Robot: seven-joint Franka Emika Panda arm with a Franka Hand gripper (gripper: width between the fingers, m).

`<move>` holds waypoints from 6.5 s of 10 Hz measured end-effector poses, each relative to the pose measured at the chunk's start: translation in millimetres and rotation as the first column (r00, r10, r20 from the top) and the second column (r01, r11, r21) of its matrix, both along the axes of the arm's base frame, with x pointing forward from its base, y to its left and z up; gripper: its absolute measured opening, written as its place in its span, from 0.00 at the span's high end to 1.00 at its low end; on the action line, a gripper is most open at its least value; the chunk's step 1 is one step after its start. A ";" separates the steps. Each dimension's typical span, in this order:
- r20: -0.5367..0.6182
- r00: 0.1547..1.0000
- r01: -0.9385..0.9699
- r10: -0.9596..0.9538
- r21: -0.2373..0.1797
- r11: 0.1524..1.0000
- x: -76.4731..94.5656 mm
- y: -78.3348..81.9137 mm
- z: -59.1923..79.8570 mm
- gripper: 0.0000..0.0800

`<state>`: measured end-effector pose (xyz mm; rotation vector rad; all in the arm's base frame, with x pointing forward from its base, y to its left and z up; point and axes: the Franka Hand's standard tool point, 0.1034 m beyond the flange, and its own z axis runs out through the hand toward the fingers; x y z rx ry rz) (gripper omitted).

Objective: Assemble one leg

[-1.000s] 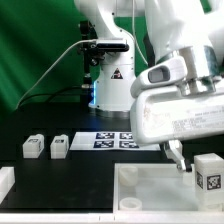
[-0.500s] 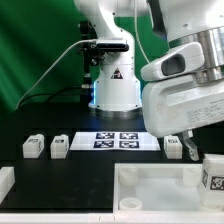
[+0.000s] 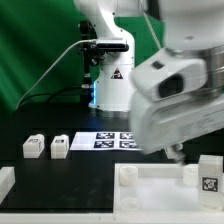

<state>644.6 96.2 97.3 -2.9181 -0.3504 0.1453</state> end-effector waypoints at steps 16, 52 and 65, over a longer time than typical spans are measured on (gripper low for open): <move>-0.019 0.999 0.031 -0.031 -0.004 1.000 -7.1 3.1 -11.9 0.91; -0.169 0.201 0.957 -0.965 -0.178 0.231 -12.5 25.1 -32.2 0.54; 0.095 0.989 0.122 -0.118 -0.042 0.992 -5.1 26.8 -15.7 0.19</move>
Offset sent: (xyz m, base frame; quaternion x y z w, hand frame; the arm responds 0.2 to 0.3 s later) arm 0.0000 0.0000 0.0000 0.0000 0.0000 0.0000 1.0000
